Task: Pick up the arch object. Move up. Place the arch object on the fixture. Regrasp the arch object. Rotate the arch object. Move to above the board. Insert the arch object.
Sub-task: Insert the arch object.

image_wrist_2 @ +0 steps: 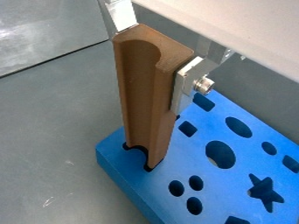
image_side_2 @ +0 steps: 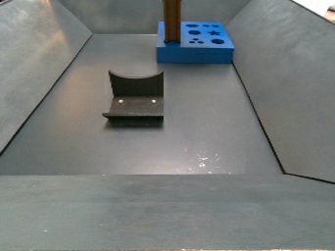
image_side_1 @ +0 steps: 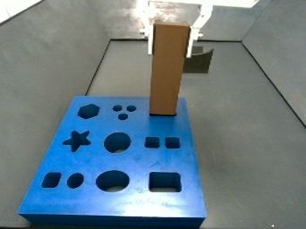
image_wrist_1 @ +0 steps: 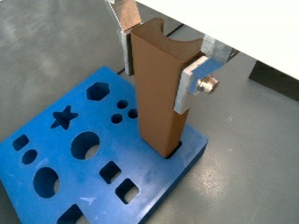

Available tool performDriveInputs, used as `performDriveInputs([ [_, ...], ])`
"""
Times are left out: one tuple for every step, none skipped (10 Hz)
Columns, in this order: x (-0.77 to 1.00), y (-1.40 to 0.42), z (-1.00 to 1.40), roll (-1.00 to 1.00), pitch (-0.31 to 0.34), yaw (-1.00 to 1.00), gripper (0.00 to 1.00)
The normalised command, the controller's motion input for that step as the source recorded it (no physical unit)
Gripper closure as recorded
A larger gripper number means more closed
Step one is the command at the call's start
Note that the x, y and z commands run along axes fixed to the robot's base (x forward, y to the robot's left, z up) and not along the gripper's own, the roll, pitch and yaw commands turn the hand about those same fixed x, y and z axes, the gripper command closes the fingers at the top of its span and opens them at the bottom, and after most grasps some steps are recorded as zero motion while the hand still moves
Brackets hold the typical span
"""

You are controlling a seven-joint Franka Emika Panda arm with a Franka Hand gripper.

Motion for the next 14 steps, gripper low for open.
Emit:
performDriveInputs([
  [0.11, 0.03, -0.15, 0.0, 0.0, 0.0, 1.0],
  [0.07, 0.07, -0.15, 0.0, 0.0, 0.0, 1.0],
  [0.0, 0.15, -0.16, 0.0, 0.011, 0.0, 1.0],
  [0.0, 0.19, -0.16, 0.0, 0.011, 0.0, 1.0],
  [0.0, 0.15, -0.19, 0.0, 0.004, 0.0, 1.0],
  [0.0, 0.06, -0.27, 0.0, 0.0, 0.0, 1.0],
  [0.0, 0.0, -0.4, 0.06, 0.0, 0.0, 1.0],
  [-0.11, -0.01, -0.55, 0.14, -0.06, 0.0, 1.0],
  [-0.11, -0.04, -0.58, 0.17, -0.084, 0.0, 1.0],
  [-0.14, -0.06, -0.56, 0.19, -0.084, 0.0, 1.0],
  [-0.09, 0.0, 0.0, -0.05, -0.07, 0.0, 1.0],
  [0.03, -0.05, 0.0, 0.04, 0.036, 0.0, 1.0],
  [-0.08, 0.0, -0.02, 0.05, 0.021, -0.07, 1.0],
  [-0.03, 0.0, -0.01, 0.05, 0.01, -0.04, 1.0],
])
